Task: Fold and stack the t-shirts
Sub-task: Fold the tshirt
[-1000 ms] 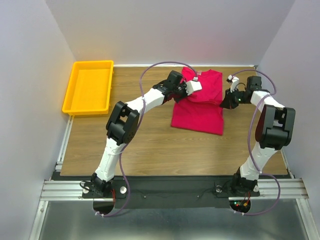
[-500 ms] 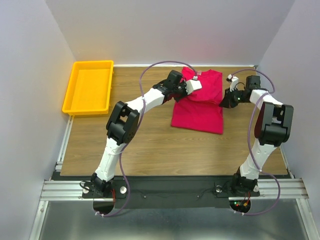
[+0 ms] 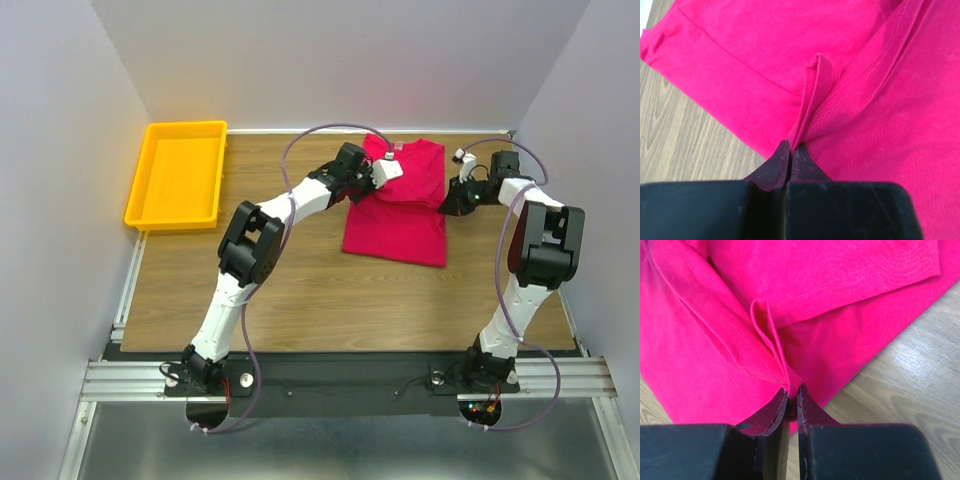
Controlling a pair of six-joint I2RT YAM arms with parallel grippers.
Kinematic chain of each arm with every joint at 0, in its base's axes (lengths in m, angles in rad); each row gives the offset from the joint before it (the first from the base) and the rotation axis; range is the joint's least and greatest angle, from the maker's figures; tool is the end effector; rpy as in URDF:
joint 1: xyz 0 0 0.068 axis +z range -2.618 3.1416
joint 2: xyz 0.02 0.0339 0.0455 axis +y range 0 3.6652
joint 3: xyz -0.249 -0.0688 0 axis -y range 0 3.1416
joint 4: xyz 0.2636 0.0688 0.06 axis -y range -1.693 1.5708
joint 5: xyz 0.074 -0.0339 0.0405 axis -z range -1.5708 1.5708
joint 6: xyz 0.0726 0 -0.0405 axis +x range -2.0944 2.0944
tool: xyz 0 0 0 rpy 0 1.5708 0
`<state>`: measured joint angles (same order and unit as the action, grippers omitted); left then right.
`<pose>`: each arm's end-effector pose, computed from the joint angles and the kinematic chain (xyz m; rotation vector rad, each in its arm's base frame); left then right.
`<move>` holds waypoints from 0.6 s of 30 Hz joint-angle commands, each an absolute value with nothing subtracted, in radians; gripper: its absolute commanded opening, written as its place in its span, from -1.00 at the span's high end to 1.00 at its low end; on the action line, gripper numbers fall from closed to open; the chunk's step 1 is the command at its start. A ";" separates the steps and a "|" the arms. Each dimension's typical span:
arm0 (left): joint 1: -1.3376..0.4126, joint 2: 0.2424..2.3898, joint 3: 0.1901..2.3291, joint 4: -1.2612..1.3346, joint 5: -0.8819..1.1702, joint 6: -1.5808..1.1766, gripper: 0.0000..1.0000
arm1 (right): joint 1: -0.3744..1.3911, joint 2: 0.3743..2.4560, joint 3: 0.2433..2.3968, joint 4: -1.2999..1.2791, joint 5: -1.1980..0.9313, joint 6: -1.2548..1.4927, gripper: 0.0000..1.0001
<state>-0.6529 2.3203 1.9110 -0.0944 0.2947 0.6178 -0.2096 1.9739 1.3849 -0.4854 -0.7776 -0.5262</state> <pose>0.4487 -0.3697 0.1767 1.3672 1.5501 -0.3269 0.4313 -0.0397 0.1354 -0.6062 2.2627 0.6782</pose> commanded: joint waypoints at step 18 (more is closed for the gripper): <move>-0.649 2.267 2.008 0.112 0.105 0.399 -0.29 | -0.212 1.924 1.442 -0.249 -0.559 -0.178 0.09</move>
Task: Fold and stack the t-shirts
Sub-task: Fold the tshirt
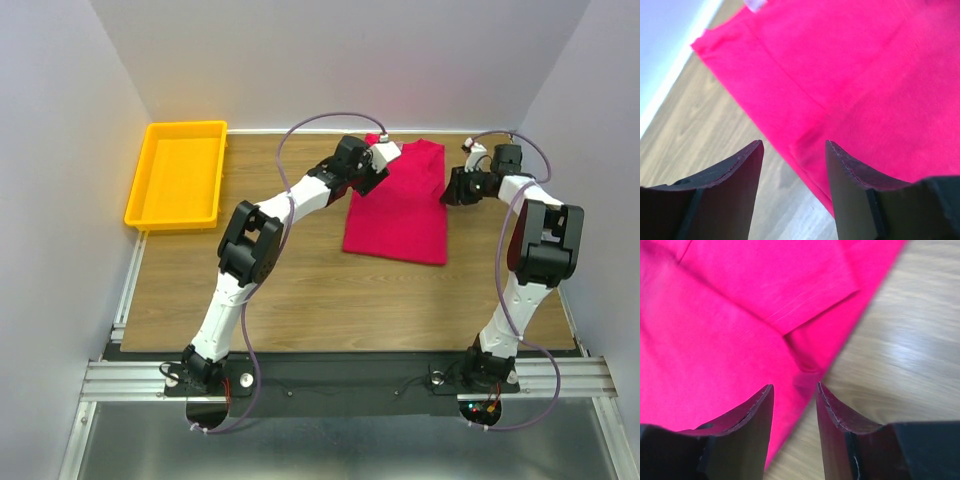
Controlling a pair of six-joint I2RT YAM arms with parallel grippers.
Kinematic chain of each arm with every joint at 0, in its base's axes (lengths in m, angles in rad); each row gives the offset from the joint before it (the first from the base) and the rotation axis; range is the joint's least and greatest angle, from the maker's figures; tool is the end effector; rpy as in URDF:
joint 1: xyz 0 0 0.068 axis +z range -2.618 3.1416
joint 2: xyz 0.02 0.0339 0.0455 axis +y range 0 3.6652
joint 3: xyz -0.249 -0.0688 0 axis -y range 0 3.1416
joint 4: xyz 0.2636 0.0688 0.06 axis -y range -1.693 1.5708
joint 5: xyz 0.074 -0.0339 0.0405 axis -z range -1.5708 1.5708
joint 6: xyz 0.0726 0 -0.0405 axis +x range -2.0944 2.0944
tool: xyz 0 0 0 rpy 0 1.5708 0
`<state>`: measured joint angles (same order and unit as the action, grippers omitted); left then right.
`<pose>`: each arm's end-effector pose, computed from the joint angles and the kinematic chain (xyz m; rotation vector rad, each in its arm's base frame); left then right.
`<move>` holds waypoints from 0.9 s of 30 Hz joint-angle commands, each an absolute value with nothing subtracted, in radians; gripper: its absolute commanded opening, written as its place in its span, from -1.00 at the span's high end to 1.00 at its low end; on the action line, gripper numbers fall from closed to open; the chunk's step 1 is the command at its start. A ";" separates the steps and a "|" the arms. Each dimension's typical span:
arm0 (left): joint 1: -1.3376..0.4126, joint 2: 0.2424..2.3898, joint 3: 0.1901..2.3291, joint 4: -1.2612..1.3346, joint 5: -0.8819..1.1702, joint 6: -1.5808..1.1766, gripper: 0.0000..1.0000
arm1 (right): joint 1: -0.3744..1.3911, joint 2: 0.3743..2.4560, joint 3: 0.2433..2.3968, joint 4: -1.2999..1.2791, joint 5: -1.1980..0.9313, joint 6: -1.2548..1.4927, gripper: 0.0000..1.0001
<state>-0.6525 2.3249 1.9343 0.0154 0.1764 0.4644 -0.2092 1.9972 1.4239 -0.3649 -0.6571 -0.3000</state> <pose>0.4630 -0.3698 0.1968 1.1316 1.5898 -0.2960 0.4540 -0.0511 0.1416 -0.3633 2.3025 0.5733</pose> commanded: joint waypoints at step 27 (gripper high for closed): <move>-0.638 1.588 1.011 0.087 0.391 -0.086 -0.43 | -0.187 1.325 0.832 -0.779 -0.812 -1.426 -0.35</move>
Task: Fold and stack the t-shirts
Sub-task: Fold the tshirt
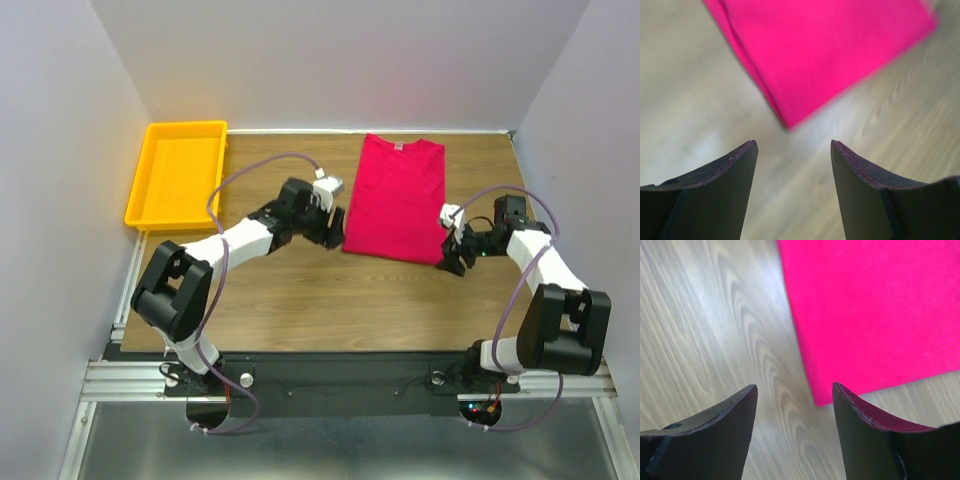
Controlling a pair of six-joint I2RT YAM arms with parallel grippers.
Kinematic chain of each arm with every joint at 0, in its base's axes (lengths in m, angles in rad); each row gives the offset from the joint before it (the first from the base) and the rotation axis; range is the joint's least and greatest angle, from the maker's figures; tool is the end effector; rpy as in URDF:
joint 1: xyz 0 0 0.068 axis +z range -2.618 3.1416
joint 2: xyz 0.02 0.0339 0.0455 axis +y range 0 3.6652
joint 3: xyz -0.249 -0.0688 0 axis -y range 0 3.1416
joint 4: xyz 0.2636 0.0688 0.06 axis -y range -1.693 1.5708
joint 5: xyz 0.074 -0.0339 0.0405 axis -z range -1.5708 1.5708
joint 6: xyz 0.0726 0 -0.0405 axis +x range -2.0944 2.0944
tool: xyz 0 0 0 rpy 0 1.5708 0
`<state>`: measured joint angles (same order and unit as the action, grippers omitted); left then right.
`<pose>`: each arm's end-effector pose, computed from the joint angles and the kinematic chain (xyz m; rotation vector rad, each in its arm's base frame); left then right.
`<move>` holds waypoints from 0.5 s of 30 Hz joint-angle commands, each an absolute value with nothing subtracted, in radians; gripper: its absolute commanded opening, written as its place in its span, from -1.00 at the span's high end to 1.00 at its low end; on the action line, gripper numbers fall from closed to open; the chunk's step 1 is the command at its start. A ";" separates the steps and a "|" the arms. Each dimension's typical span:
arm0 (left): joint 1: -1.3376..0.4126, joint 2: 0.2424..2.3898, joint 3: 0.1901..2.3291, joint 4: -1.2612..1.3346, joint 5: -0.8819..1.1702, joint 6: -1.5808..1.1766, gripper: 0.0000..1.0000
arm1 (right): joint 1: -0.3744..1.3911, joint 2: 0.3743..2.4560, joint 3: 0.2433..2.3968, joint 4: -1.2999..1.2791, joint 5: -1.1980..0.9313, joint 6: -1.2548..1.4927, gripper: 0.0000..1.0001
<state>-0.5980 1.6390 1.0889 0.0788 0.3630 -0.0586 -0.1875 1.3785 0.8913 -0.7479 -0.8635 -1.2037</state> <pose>0.3321 -0.2575 0.2109 0.7819 1.9481 -0.7745 0.2788 0.0033 0.1731 -1.2679 1.9101 0.5602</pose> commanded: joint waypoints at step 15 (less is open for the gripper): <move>-0.770 1.524 0.784 0.287 0.294 0.989 -0.46 | -0.189 1.401 0.862 -0.779 -0.857 -1.503 -0.37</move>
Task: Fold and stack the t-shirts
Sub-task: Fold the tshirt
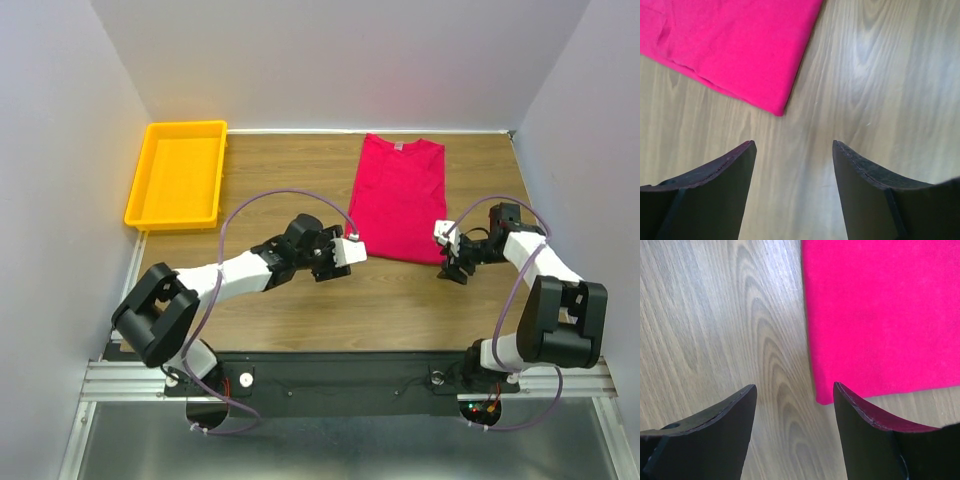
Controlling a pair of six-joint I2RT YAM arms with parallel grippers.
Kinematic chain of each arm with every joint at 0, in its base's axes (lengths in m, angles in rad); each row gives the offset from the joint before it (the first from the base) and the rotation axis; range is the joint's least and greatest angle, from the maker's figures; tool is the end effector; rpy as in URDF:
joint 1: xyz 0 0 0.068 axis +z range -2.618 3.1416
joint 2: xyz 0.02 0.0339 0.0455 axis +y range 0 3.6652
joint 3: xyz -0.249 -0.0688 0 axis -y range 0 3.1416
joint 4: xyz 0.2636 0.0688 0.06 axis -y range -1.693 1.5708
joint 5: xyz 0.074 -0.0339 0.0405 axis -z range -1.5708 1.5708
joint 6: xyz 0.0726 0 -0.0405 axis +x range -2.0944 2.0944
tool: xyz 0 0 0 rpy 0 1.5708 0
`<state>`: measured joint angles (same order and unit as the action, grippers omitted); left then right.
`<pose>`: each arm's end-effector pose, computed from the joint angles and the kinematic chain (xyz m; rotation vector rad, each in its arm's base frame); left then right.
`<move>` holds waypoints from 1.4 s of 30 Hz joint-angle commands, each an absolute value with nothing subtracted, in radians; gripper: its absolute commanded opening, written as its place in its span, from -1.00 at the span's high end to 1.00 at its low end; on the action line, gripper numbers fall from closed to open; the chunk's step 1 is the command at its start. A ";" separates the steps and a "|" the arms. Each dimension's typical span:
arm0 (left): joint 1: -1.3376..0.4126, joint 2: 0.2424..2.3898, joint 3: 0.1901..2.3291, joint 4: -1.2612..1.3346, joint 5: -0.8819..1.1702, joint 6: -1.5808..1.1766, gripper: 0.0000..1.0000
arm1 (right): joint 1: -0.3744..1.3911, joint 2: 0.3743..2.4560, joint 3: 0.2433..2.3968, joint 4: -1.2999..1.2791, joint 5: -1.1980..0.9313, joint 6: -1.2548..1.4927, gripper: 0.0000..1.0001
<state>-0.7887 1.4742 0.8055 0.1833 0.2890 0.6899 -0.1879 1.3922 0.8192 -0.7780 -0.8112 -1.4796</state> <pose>0.2440 -0.2750 0.1780 1.5108 1.3905 -0.3582 0.2621 0.0037 0.1450 -1.5075 1.8147 0.4876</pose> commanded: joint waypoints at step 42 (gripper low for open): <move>-0.762 1.919 1.135 0.158 0.304 1.183 -0.10 | -0.202 1.480 0.913 -0.784 -0.792 -1.466 -0.36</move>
